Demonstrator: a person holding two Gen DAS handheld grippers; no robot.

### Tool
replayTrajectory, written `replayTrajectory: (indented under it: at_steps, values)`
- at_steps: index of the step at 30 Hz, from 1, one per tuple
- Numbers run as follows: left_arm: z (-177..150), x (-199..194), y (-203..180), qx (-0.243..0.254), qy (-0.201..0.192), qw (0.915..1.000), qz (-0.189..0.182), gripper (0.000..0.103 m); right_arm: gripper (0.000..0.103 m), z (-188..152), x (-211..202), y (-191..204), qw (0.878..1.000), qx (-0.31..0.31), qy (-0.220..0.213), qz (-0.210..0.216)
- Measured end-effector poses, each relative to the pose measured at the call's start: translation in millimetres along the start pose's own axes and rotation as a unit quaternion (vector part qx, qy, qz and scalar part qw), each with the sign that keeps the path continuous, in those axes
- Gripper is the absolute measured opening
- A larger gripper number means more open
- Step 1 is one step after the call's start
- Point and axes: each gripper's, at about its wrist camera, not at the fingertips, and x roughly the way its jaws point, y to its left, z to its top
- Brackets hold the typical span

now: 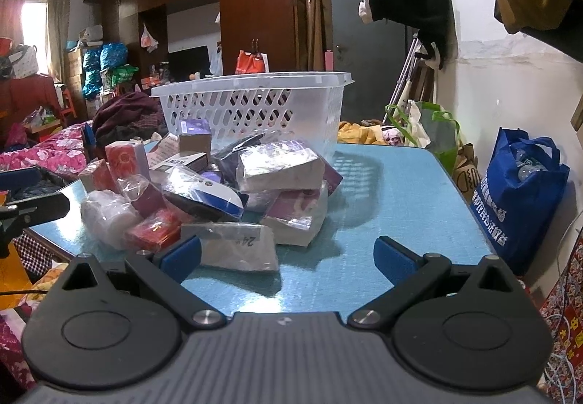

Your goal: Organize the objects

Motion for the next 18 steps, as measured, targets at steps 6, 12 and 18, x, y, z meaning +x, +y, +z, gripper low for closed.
replayTrajectory:
  at_steps: [6, 12, 18]
  values:
    - [-3.9, 5.6, -6.4, 0.02, 0.021, 0.9995, -0.009, 0.103, 0.103, -0.8, 1.7, 2.8, 1.0, -0.004, 0.005, 0.012]
    - [-3.6, 1.0, -8.1, 0.025, 0.011, 0.9996, -0.008, 0.103, 0.103, -0.9, 1.9, 4.0, 1.0, -0.003, 0.005, 0.011]
    - [-4.4, 5.6, -7.7, 0.025, 0.018, 0.9994, -0.014, 0.103, 0.103, -0.8, 1.8, 3.9, 1.0, -0.003, 0.005, 0.012]
